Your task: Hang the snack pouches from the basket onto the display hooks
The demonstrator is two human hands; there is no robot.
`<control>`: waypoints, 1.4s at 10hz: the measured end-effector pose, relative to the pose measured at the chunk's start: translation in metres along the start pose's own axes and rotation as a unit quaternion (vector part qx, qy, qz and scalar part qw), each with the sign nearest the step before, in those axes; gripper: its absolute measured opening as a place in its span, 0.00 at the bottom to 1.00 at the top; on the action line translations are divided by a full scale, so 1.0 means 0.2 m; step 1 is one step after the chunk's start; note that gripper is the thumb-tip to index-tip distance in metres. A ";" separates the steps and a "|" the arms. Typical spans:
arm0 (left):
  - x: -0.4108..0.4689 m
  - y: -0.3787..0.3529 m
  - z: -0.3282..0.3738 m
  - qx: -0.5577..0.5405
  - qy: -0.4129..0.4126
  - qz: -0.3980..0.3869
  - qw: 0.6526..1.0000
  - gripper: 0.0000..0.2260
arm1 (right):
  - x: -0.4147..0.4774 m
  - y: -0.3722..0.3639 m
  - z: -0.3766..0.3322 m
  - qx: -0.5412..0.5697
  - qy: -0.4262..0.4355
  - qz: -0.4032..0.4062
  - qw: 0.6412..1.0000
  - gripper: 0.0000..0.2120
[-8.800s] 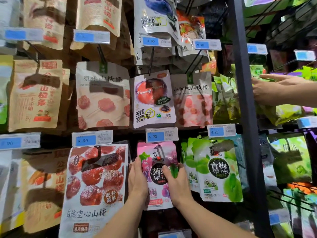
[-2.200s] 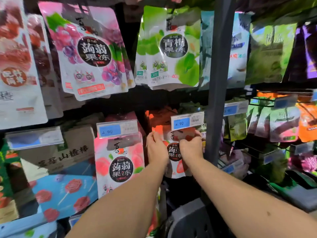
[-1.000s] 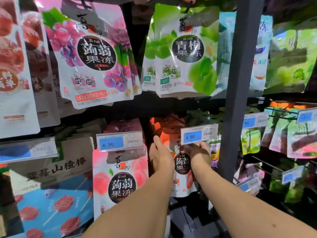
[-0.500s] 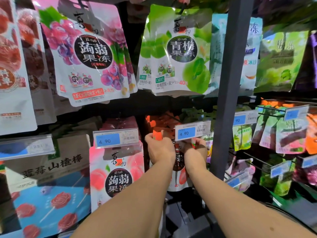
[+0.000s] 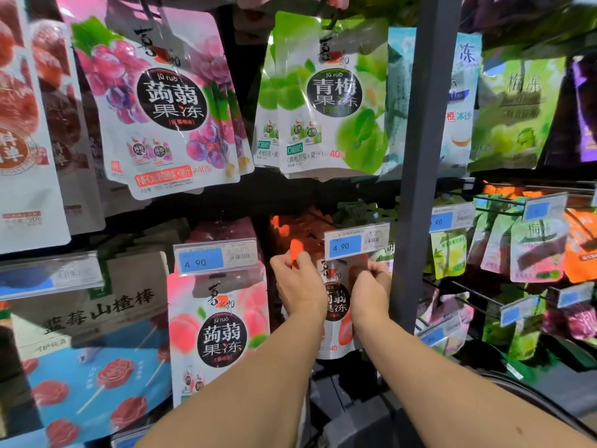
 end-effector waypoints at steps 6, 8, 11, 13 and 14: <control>-0.47 0.45 0.17 0.086 -0.075 -0.125 0.986 0.09 | -0.54 0.10 0.05 -0.162 0.107 0.044 0.980 0.31; -0.45 0.74 0.33 0.071 -0.148 -0.066 0.984 0.07 | -0.63 0.12 0.05 -0.143 0.077 0.016 0.987 0.17; -0.15 0.98 0.25 0.184 -0.014 0.076 0.980 0.28 | -0.78 -0.11 0.05 -0.191 0.100 -0.236 0.948 0.20; -0.08 0.99 0.20 0.175 0.012 -0.019 0.984 0.28 | -0.85 -0.19 0.07 -0.235 0.117 -0.220 0.939 0.11; -0.06 1.06 0.22 0.158 0.022 -0.008 0.987 0.30 | -0.86 -0.17 0.04 -0.246 0.122 -0.165 0.947 0.18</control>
Point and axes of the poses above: each hand's wrist, its own x-axis towards the middle knuckle, its own y-axis out of the back of the hand, z = x × y, the point moved 2 cm from there along x, towards the middle knuckle, and after that the axes turned 14 degrees about -x, right-handed, at the moved point
